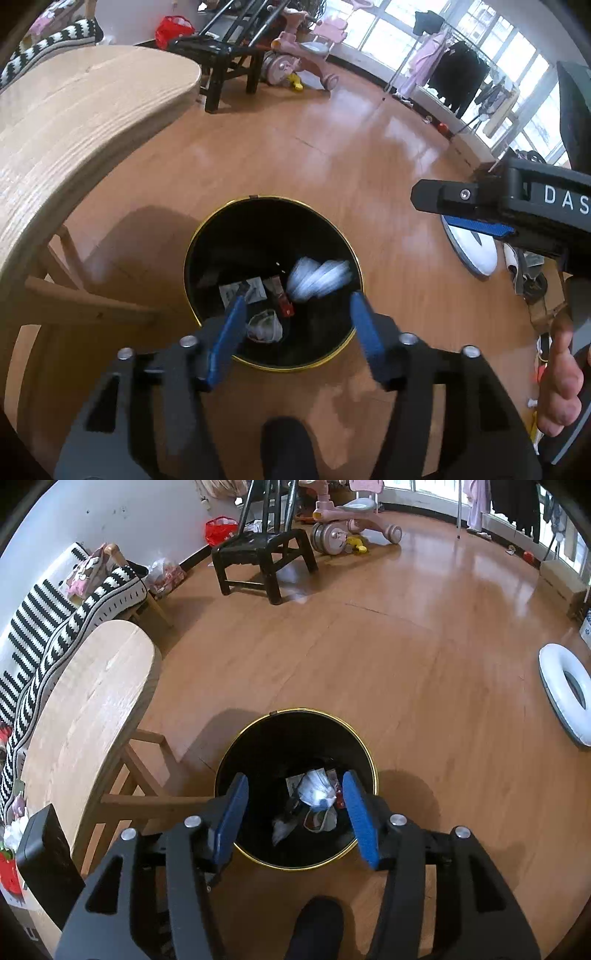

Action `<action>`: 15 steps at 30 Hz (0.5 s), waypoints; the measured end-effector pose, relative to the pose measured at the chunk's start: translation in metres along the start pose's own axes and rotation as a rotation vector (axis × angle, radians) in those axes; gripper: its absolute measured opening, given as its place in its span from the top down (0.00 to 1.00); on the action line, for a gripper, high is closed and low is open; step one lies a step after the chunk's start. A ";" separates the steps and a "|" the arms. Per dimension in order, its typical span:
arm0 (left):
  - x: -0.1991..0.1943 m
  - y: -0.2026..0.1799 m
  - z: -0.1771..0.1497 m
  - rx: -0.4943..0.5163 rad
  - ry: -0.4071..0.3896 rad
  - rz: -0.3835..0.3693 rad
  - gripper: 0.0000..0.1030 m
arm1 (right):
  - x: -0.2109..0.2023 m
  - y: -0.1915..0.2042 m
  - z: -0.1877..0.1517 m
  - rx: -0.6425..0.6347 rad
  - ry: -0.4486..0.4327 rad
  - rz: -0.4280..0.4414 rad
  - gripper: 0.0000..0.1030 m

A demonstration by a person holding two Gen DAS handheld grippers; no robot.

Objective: Collect trash
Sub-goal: 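Carry both held items to the black bin and open both tools over it, then move both tools back toward the table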

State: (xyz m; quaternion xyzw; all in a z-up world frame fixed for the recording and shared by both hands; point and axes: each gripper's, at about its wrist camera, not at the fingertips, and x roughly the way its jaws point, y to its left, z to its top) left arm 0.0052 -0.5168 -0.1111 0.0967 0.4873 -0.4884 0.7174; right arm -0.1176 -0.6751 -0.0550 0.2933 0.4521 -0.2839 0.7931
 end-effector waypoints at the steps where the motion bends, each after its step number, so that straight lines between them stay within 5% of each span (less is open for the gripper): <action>1: -0.002 0.000 0.000 0.000 0.000 0.001 0.36 | -0.001 0.001 0.000 -0.001 -0.003 0.001 0.42; 6: -0.017 0.001 -0.003 -0.001 -0.011 0.029 0.15 | -0.011 0.010 0.001 -0.016 -0.036 0.008 0.26; 10: -0.050 0.009 -0.006 -0.002 -0.035 0.027 0.11 | -0.021 0.031 0.000 -0.050 -0.064 0.047 0.20; 15: -0.119 0.031 -0.024 0.034 -0.112 0.111 0.09 | -0.038 0.088 -0.005 -0.152 -0.109 0.114 0.18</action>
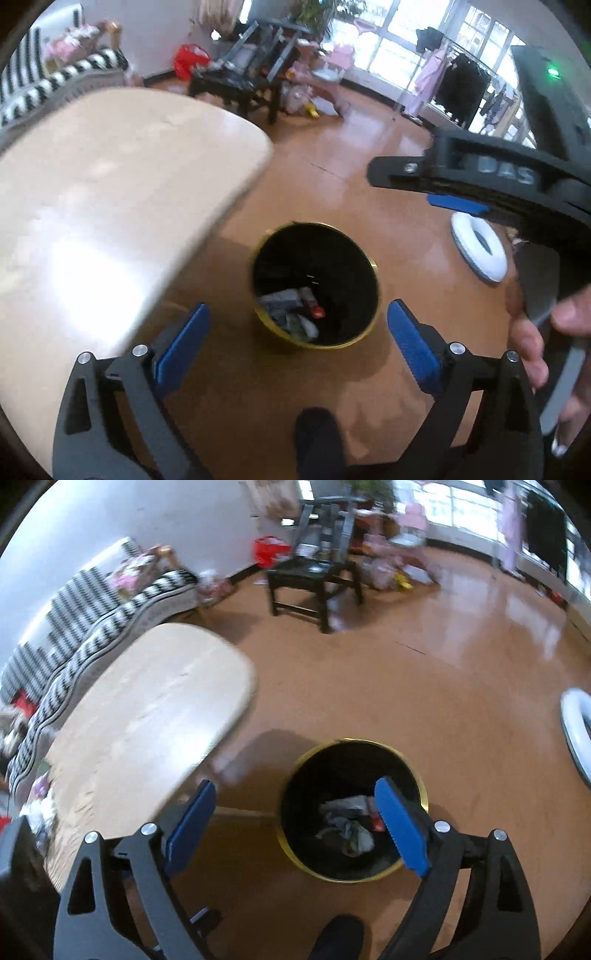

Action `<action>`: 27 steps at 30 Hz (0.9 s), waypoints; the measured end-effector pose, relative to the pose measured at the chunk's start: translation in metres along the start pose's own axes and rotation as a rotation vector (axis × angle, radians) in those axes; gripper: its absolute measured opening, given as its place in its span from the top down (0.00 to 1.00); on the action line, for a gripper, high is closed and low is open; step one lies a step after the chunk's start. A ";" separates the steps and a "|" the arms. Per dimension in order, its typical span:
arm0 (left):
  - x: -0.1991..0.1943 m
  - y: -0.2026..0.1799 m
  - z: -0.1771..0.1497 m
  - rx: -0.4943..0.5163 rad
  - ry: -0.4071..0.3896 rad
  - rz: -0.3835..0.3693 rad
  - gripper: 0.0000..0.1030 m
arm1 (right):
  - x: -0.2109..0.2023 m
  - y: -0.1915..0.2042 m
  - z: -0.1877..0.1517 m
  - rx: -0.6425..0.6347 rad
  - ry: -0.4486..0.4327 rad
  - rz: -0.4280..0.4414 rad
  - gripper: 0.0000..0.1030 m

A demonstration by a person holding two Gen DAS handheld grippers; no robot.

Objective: Collect trash
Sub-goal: 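Move both tools back toward the table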

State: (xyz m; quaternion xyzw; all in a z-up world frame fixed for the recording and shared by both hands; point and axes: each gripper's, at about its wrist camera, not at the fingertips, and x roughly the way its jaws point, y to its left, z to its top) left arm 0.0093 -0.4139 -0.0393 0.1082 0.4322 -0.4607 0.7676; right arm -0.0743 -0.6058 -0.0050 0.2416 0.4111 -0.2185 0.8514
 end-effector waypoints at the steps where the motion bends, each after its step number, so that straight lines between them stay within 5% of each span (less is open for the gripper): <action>1: -0.011 0.007 -0.003 0.003 -0.012 0.018 0.09 | -0.001 0.011 0.000 -0.016 -0.002 0.015 0.18; 16: -0.210 0.182 -0.096 -0.228 -0.203 0.387 0.09 | -0.011 0.280 -0.041 -0.410 0.020 0.360 0.17; 20: -0.242 0.219 -0.124 -0.281 -0.218 0.461 0.09 | -0.012 0.351 -0.072 -0.533 0.041 0.445 0.17; 27: -0.266 0.270 -0.156 -0.388 -0.212 0.512 0.09 | -0.004 0.411 -0.101 -0.630 0.059 0.508 0.17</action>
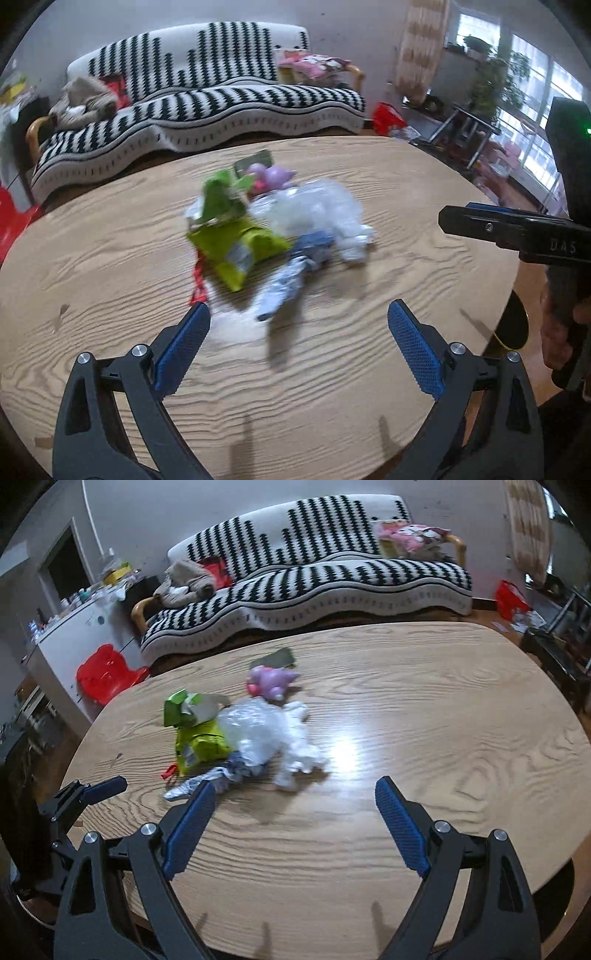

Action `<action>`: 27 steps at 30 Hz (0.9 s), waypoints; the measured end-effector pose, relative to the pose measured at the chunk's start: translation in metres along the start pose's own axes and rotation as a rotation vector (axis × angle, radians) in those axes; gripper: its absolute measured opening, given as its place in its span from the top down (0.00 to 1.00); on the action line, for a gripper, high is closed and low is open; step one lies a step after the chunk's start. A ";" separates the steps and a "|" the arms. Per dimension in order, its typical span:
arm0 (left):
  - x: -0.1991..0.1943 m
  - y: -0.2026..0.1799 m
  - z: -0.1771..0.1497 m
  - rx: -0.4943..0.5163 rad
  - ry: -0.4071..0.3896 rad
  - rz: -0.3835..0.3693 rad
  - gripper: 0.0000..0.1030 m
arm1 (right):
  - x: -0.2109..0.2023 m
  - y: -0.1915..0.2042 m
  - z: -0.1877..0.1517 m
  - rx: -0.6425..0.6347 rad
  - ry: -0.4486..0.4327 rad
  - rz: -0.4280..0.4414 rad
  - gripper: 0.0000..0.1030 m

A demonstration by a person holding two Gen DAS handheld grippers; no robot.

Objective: Collect trash
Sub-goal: 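Move both tools back toward the table, then grasp the blue-silver foil wrapper with the left tool while the right tool grasps the clear plastic bag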

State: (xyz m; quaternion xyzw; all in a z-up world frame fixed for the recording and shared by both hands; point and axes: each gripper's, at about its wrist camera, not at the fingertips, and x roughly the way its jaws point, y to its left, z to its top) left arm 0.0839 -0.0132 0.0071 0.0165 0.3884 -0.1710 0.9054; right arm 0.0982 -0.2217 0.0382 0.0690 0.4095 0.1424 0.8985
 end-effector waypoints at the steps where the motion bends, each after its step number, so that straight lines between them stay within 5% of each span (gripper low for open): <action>1: 0.001 0.002 0.001 -0.004 0.001 0.001 0.09 | 0.007 0.004 0.002 0.002 0.006 0.007 0.17; 15: 0.057 0.017 0.001 -0.061 0.065 -0.019 0.10 | 0.088 0.027 0.035 0.001 0.040 0.058 0.18; 19: 0.062 0.013 0.004 -0.048 0.064 -0.013 0.17 | 0.108 0.033 0.041 0.002 0.055 0.065 0.21; 21: 0.066 0.013 0.004 -0.052 0.069 -0.014 0.22 | 0.116 0.034 0.043 0.002 0.068 0.066 0.27; 27: 0.073 0.009 0.005 -0.060 0.106 -0.053 0.51 | 0.125 0.035 0.043 -0.018 0.094 0.081 0.70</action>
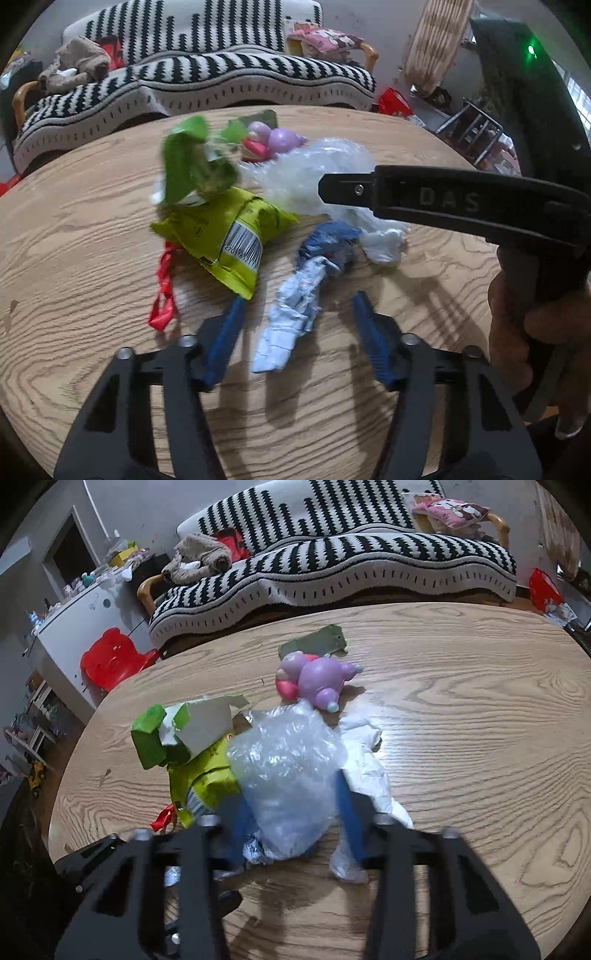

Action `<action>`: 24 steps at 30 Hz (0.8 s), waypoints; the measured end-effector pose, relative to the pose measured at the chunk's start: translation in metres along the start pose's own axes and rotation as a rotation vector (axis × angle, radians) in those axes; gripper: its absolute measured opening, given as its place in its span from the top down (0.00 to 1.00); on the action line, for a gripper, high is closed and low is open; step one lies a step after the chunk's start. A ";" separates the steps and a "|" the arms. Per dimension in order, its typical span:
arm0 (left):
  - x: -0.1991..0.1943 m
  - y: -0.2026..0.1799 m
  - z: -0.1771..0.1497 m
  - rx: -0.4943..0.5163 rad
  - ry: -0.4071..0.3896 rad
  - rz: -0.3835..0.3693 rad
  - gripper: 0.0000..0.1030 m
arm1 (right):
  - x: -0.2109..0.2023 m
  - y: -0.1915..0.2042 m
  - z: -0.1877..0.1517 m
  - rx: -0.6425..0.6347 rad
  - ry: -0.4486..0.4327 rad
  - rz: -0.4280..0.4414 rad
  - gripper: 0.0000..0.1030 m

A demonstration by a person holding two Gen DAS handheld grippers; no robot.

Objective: Collect trash
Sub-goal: 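Grasp the blue-silver foil wrapper with the left tool while the right tool grasps the clear plastic bag, then carry both held items to the black bin and open both tools over it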

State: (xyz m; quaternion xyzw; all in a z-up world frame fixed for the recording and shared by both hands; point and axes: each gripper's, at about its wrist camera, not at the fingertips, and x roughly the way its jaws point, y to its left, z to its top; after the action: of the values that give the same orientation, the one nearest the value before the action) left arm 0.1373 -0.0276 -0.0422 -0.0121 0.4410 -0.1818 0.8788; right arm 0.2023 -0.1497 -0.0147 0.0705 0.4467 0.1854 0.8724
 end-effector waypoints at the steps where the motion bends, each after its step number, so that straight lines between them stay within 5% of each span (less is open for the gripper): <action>1: 0.001 -0.001 -0.001 0.004 0.010 -0.003 0.64 | -0.001 0.001 0.000 -0.005 -0.004 0.001 0.77; 3: 0.001 -0.003 -0.002 0.006 0.021 -0.007 0.79 | -0.008 0.001 0.000 -0.011 -0.021 0.003 0.85; 12: -0.028 -0.010 -0.001 0.013 -0.036 -0.009 0.81 | -0.063 -0.004 0.000 0.038 -0.161 0.028 0.88; 24: -0.035 -0.032 0.008 0.032 -0.063 0.004 0.80 | -0.112 -0.034 -0.015 0.061 -0.200 -0.025 0.88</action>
State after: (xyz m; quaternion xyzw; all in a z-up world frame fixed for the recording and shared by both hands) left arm 0.1146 -0.0468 -0.0046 -0.0027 0.4100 -0.1864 0.8928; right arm 0.1393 -0.2250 0.0513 0.1097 0.3639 0.1529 0.9122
